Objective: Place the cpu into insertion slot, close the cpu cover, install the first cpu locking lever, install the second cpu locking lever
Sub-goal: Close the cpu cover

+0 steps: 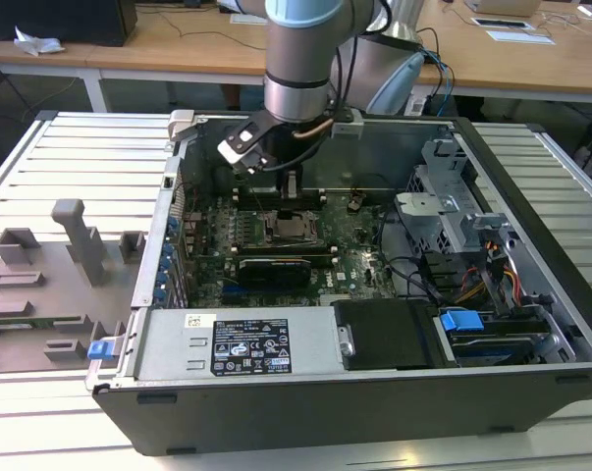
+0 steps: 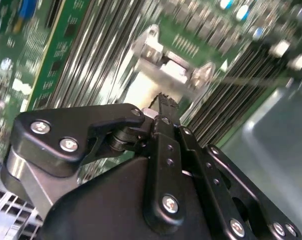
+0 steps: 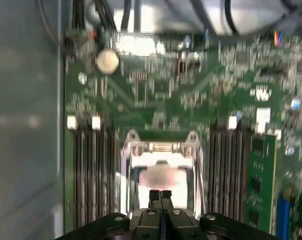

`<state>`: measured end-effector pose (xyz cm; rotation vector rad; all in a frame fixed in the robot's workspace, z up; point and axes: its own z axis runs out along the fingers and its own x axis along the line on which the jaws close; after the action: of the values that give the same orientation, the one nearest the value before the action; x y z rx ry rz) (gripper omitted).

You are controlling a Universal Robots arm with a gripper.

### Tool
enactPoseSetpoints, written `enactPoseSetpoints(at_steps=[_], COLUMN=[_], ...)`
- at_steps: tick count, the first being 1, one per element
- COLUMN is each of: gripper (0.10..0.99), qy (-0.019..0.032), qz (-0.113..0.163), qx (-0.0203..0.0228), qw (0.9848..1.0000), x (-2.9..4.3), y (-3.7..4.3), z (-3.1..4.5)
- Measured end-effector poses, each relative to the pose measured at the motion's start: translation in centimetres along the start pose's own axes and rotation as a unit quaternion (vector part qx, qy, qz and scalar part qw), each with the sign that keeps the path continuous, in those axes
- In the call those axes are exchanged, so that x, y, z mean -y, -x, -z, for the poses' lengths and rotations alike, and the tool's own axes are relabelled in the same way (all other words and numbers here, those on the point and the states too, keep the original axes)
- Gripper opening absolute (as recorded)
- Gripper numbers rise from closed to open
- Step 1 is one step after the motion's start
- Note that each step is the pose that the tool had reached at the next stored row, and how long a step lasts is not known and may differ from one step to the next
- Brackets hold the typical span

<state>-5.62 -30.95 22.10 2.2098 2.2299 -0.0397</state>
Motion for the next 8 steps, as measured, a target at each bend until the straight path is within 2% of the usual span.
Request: enactPoseSetpoints(at_steps=[3,5,8], gripper=[0.106,0.106,0.106], qy=[0.0,0.0001,0.0], qz=[0.0,0.0,0.0], qx=[0.0,-0.0001,0.0], qw=[1.0,1.0,1.0], x=[1.25,1.61,1.69], y=[-0.02,-0.03,-0.03], z=[-0.41,-0.65,-1.04])
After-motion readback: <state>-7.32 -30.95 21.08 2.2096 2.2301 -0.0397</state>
